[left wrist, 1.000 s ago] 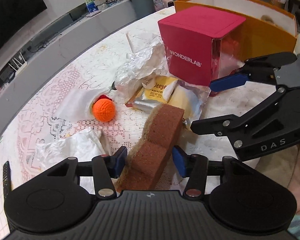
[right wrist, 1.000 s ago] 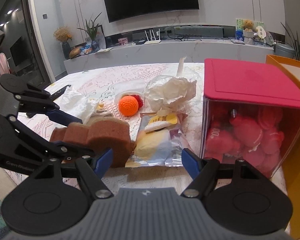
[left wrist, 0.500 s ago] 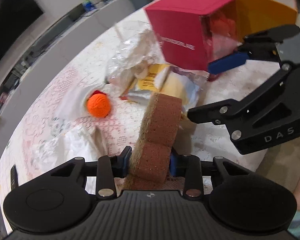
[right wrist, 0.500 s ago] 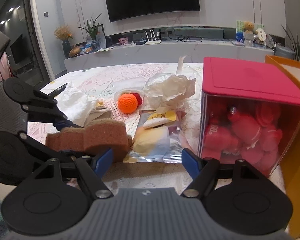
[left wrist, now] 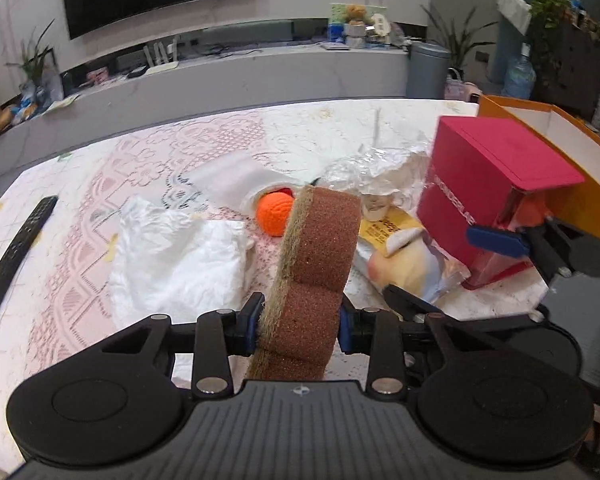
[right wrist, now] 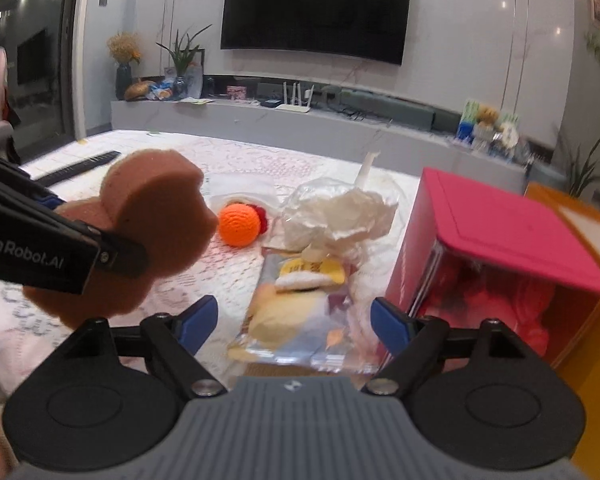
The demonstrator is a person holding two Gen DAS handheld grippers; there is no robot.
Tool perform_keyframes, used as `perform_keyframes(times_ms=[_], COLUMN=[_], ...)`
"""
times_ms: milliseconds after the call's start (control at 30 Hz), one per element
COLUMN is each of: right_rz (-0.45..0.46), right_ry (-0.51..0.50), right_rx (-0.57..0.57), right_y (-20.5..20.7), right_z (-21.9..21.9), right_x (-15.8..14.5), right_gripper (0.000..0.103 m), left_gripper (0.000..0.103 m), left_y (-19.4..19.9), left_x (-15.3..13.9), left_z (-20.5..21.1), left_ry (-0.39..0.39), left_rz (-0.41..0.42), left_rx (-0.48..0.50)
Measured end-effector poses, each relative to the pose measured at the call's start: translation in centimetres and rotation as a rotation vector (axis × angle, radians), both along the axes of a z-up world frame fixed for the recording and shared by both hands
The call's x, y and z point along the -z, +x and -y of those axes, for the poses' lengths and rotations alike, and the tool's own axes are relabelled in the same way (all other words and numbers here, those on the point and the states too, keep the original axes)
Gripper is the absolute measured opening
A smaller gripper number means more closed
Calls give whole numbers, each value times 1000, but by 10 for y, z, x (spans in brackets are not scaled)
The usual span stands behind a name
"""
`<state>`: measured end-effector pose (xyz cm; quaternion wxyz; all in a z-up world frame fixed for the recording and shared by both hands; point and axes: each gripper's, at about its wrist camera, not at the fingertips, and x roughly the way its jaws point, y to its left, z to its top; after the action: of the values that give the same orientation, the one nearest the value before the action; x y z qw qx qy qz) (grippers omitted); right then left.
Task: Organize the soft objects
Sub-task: 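Grasp the yellow snack bag with the right gripper while the left gripper holds the sponge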
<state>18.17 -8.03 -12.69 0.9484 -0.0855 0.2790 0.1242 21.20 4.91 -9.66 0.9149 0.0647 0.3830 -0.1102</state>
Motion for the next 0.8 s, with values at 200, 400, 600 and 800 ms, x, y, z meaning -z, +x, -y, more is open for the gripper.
perform_keyframes(times_ms=[200, 400, 600, 800], right_rz=[-16, -36, -30, -31], right_ry=[-33, -64, -78, -51], right_rx=[35, 75, 73, 73], right_y=[13, 21, 19, 14], right_z=[-9, -16, -17, -12], right_x=[13, 27, 30, 23], right_gripper=[82, 80, 70, 42], left_gripper=[40, 41, 41, 41], left_y=[1, -5, -6, -8], left_x=[8, 12, 14, 12], left_z=[-9, -10, -8, -9], left_ry=[-23, -21, -14, -35], left_rz=[0, -12, -24, -40], left_rx=[-59, -43, -42, -63])
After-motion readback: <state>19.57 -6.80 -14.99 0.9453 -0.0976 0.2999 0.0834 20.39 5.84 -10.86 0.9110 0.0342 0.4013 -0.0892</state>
